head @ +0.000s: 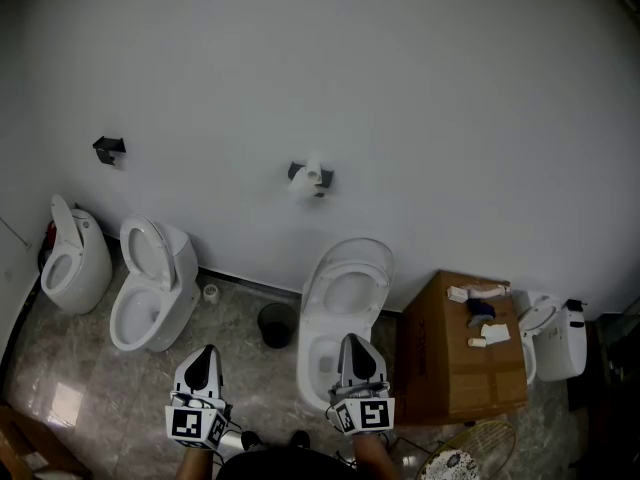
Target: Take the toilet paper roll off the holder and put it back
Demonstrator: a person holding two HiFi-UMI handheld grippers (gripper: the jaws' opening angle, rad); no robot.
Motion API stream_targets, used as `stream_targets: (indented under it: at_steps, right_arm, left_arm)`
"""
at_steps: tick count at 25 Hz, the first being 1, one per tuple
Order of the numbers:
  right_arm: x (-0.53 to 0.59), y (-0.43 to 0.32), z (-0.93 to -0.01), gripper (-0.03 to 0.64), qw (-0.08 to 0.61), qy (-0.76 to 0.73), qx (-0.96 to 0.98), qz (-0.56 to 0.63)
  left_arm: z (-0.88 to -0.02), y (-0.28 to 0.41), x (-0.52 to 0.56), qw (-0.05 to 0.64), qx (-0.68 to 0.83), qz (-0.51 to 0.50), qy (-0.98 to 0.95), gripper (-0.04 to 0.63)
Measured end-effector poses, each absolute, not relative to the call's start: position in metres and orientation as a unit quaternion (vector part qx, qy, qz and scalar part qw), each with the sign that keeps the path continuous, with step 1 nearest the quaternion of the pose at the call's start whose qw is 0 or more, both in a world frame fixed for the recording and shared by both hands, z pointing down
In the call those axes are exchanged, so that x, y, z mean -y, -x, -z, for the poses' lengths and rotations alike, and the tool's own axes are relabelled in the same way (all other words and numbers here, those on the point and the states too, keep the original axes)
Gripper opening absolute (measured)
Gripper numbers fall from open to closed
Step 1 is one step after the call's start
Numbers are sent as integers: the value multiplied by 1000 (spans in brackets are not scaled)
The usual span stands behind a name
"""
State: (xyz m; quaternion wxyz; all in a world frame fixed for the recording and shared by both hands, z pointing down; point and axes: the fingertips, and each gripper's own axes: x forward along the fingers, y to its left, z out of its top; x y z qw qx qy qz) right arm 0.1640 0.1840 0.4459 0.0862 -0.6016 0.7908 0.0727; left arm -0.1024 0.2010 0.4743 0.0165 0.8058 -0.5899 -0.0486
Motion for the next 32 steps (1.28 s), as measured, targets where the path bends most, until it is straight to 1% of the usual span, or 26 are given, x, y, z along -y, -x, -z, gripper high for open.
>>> stream_targets:
  at_steps: [4, 9, 14, 21, 24, 27, 30, 32]
  right_arm:
    - [-184, -163, -448, 2, 84, 603, -790, -72]
    - [-183, -162, -451, 3, 81, 600, -793, -68]
    - [-184, -161, -450, 5, 80, 603, -791, -67]
    - [-184, -160, -448, 10, 78, 600, -793, -71]
    - [-183, -157, -448, 37, 76, 596, -796, -72]
    - [-184, -157, -448, 65, 75, 596, -796, -71]
    - [-184, -157, -447, 97, 75, 597, -795, -70]
    - [-184, -158, -447, 138, 76, 598, -795, -69]
  left_arm:
    - [-459, 99, -202, 42, 595, 23, -802, 3]
    - [-461, 98, -202, 39, 594, 28, -803, 3]
    - [-474, 101, -201, 18, 585, 52, -809, 3]
    - [-477, 101, -201, 18, 585, 51, -809, 3]
    - [-467, 100, -202, 31, 592, 37, -805, 3]
    - [-478, 107, -201, 8, 592, 49, -805, 3]
    - [-475, 103, -201, 20, 588, 50, -807, 3]
    - [-470, 100, -202, 23, 588, 47, -807, 3]
